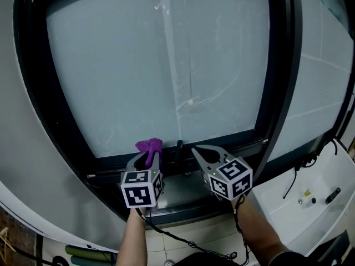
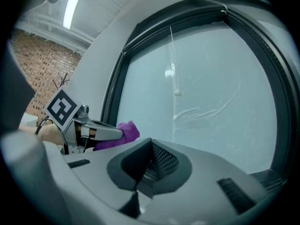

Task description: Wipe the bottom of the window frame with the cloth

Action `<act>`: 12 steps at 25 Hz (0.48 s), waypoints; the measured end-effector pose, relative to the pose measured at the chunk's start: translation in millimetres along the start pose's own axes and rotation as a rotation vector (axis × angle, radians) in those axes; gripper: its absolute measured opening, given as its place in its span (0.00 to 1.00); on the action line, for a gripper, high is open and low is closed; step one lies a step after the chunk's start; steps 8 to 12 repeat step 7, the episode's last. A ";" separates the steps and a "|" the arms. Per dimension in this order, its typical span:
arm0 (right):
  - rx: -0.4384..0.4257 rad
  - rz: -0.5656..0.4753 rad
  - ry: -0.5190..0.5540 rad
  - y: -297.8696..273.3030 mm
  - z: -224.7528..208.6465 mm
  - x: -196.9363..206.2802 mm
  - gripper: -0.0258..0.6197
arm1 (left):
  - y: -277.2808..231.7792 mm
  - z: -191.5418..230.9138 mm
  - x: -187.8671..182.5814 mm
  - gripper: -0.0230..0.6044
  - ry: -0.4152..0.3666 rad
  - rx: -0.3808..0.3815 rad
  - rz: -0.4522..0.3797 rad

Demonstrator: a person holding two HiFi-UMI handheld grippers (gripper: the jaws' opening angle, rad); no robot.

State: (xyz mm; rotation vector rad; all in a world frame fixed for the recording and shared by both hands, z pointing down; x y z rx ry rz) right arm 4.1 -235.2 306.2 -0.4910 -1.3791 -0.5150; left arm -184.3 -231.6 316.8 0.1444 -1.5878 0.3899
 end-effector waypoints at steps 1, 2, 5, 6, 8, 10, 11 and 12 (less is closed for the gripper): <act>-0.001 0.000 0.000 -0.2 0.1 -0.1 0.06 | -0.1 -0.1 -0.1 0.17 0.000 0.001 -0.001; -0.001 -0.001 0.001 -0.5 0.3 -0.2 0.06 | -0.2 -0.1 -0.3 0.17 -0.001 0.002 -0.001; -0.001 0.000 0.001 -1.2 0.7 -0.8 0.06 | 0.2 0.3 -1.0 0.17 -0.002 0.002 -0.002; -0.001 0.000 0.000 -1.3 0.9 -1.0 0.06 | 0.4 0.4 -1.2 0.17 -0.003 0.002 -0.001; -0.001 0.001 -0.001 -1.4 1.0 -1.1 0.06 | 0.7 0.5 -1.3 0.17 -0.004 0.002 -0.001; -0.001 0.001 -0.001 -1.4 1.0 -1.1 0.06 | 0.7 0.5 -1.3 0.17 -0.004 0.002 -0.001; -0.001 0.001 -0.001 -1.4 1.0 -1.1 0.06 | 0.7 0.5 -1.3 0.17 -0.004 0.002 -0.001; -0.001 0.001 -0.001 -1.4 1.0 -1.1 0.06 | 0.7 0.5 -1.3 0.17 -0.004 0.002 -0.001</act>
Point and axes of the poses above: the fingertips, and each gripper's own axes: y backward along the fingers, z to its left, x out of its underside, the point moved 6 cm from there along y, backward along the fingers, and after that the axes turned 5 degrees about x, right-handed, at the moved point
